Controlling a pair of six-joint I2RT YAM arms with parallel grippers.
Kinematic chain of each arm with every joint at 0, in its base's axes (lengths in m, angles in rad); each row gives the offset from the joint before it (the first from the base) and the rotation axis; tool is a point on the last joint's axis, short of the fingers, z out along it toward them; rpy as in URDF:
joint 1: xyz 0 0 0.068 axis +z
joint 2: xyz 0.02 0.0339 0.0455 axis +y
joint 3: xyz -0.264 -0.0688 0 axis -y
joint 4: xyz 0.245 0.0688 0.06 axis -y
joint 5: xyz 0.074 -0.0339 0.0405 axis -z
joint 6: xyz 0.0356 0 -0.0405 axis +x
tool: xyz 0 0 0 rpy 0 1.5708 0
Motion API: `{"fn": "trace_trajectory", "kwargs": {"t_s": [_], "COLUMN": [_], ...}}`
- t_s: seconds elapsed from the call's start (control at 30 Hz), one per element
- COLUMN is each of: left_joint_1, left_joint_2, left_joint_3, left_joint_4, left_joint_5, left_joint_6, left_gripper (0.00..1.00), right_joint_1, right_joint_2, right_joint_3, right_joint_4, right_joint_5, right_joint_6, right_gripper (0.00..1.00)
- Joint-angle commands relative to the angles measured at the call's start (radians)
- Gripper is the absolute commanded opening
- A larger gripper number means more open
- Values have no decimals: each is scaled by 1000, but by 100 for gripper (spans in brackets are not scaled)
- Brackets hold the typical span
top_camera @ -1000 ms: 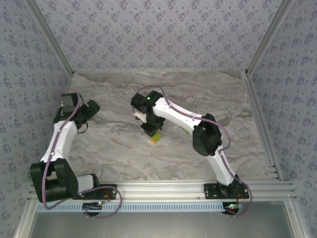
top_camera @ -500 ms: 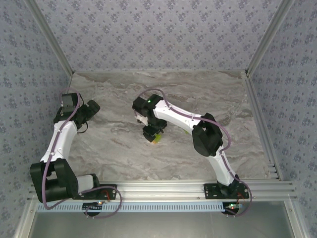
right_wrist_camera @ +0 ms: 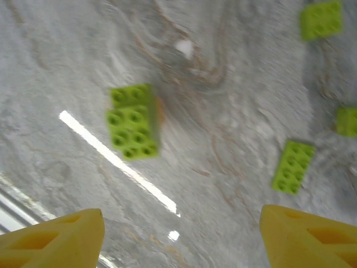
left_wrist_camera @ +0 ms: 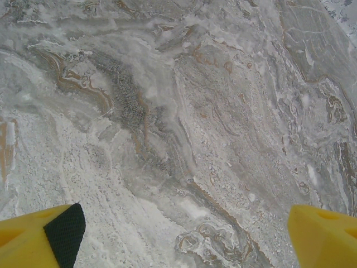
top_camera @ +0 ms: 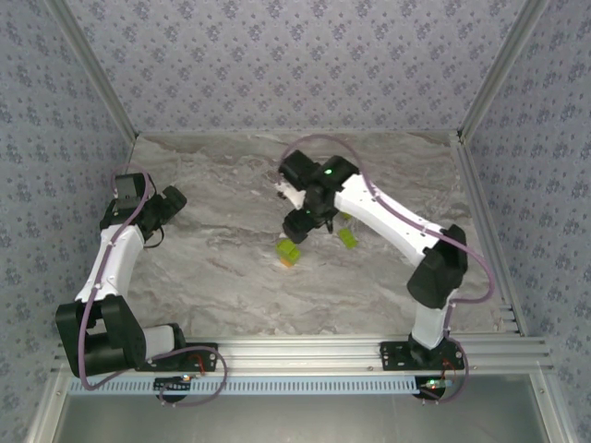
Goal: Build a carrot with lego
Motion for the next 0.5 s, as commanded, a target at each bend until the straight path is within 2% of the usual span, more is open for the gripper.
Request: {"fn": "trace_trajectory", "kwargs": {"t_s": [0.0,0.2,0.47], "left_joint_1": [7,6,6], "left_joint_2": [-17,-16,-16], "left_joint_3": [22,22,25], "left_joint_4": [-15,-13,-18], "left_joint_5": [3,5,1], "left_joint_6": [-3,-3,-1], "left_gripper": [95,95,95], "right_joint_1": [-91,-203,-263], "right_joint_2": [-21,12,144], "right_joint_3": [-140,-346,-393], "right_joint_4": [61,258,367], "right_joint_5": [44,27,-1], "right_joint_6": [42,39,-2], "right_gripper": [75,73,69]}}
